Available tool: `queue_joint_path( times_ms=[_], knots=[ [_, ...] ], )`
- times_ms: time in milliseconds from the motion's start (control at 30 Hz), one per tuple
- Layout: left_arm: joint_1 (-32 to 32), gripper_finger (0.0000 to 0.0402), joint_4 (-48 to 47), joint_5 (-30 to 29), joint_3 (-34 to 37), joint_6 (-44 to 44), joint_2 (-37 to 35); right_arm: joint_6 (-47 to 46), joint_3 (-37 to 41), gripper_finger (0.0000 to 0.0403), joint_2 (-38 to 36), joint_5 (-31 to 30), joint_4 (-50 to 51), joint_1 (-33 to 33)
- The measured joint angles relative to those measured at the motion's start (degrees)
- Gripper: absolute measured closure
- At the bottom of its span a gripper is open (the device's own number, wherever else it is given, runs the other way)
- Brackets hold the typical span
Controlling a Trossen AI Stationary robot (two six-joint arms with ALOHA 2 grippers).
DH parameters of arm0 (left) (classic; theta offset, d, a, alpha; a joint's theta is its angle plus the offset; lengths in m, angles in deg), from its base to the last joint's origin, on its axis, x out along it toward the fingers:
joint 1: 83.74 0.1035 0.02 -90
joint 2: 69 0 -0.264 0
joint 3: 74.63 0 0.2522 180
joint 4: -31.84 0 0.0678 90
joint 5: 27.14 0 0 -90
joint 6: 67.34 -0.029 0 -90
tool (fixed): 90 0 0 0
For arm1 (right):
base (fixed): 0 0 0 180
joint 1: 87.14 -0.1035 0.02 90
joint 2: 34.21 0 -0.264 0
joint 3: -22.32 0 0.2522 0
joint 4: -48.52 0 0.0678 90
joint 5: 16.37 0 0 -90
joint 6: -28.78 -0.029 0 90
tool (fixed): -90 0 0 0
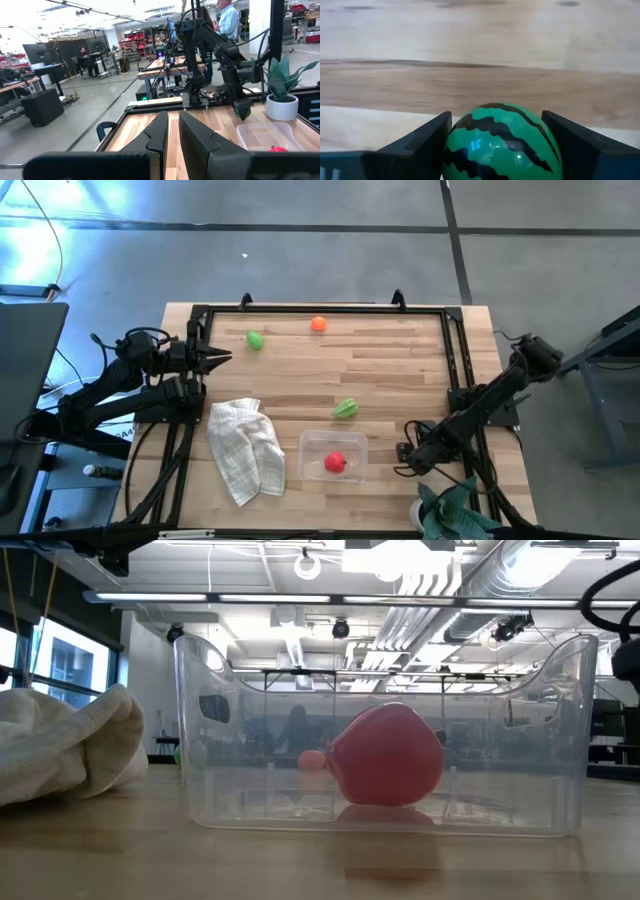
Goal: Pick and placing Produce into tupperware
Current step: Put the green watermelon into the transparent bin
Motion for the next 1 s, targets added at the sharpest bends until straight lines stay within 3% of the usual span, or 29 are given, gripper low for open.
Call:
queue_joint_path(
  times_ms=[267, 600, 1000],
  knots=[
    [0.00, 0.0364, -0.01, 0.01, 0.01, 0.00, 0.00, 5.33, 0.00, 0.0125, -4.12, -7.63, -1.20, 3.67],
    [0.02, 0.0364, 0.01, -0.01, 0.01, 0.00, 0.02, 19.21, -0.02, 0.0125, -10.04, -15.44, -8.60, 11.98],
    [0.00, 0.0364, 0.00, 0.01, 0.01, 0.00, 0.02, 39.38, -0.02, 0.0125, -13.40, -16.79, -27.90, 21.37]
  ],
)
